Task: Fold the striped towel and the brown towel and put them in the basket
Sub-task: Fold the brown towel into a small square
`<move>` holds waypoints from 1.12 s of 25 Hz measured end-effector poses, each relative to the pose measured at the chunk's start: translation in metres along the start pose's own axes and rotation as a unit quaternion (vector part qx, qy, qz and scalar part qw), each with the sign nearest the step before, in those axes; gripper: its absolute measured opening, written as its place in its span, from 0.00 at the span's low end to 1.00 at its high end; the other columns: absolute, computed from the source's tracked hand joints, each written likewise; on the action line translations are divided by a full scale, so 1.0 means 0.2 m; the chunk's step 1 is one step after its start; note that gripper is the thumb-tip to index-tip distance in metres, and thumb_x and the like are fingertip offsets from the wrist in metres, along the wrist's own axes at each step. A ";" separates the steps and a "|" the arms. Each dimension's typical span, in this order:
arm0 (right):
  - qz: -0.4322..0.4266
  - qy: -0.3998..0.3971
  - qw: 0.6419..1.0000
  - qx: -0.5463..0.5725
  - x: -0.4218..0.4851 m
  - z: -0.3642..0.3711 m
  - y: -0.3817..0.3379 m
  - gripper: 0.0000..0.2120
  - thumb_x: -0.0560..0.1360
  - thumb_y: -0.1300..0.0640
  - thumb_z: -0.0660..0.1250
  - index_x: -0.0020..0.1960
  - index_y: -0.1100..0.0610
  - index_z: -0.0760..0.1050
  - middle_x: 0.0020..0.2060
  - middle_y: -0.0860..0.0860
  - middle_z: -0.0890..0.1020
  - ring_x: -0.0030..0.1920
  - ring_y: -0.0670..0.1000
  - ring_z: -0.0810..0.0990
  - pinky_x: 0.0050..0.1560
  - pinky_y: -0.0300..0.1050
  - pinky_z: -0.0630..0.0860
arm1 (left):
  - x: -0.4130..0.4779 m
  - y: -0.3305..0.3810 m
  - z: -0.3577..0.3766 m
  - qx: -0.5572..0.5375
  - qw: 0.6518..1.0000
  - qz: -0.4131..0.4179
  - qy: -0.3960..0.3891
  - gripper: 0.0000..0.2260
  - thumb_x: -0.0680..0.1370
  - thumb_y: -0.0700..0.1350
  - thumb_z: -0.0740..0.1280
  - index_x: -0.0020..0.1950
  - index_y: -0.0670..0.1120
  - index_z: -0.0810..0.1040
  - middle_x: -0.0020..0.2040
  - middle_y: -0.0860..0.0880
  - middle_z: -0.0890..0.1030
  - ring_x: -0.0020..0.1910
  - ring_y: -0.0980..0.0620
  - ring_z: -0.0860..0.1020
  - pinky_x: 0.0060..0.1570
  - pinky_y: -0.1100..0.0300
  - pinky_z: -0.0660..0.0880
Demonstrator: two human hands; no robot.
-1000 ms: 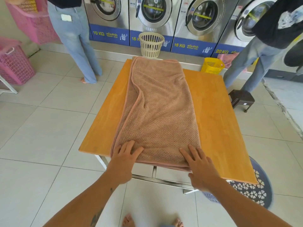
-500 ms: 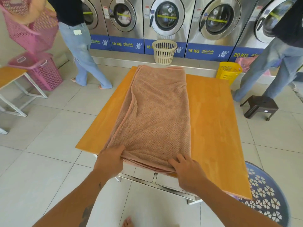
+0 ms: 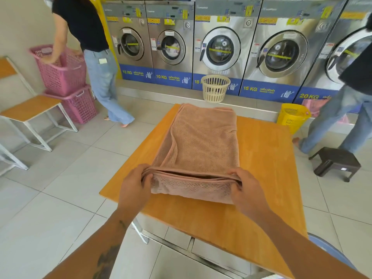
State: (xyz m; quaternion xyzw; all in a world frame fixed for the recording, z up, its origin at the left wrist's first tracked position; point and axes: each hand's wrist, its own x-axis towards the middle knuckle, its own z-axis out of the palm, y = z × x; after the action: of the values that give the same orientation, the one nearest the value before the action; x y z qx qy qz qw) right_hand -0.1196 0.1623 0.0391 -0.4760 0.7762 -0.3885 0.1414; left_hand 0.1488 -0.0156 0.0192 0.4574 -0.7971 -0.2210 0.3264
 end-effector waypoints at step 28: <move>0.141 -0.067 0.923 -0.350 1.19 0.29 0.26 0.20 0.80 0.49 0.55 0.71 0.49 0.68 0.67 0.49 0.72 0.67 0.54 0.69 0.67 0.56 0.66 | 1.49 -0.36 0.95 0.115 0.962 0.013 -0.248 0.12 0.82 0.50 0.62 0.63 0.53 0.79 0.60 0.49 0.74 0.57 0.47 0.74 0.50 0.50 0.77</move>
State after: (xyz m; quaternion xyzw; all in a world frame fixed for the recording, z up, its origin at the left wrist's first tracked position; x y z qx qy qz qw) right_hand -0.2389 -0.0540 -0.0013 -0.4056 0.9106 -0.0347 0.0709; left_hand -0.0570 -0.3003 -0.0643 0.4125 -0.8789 -0.2300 0.0660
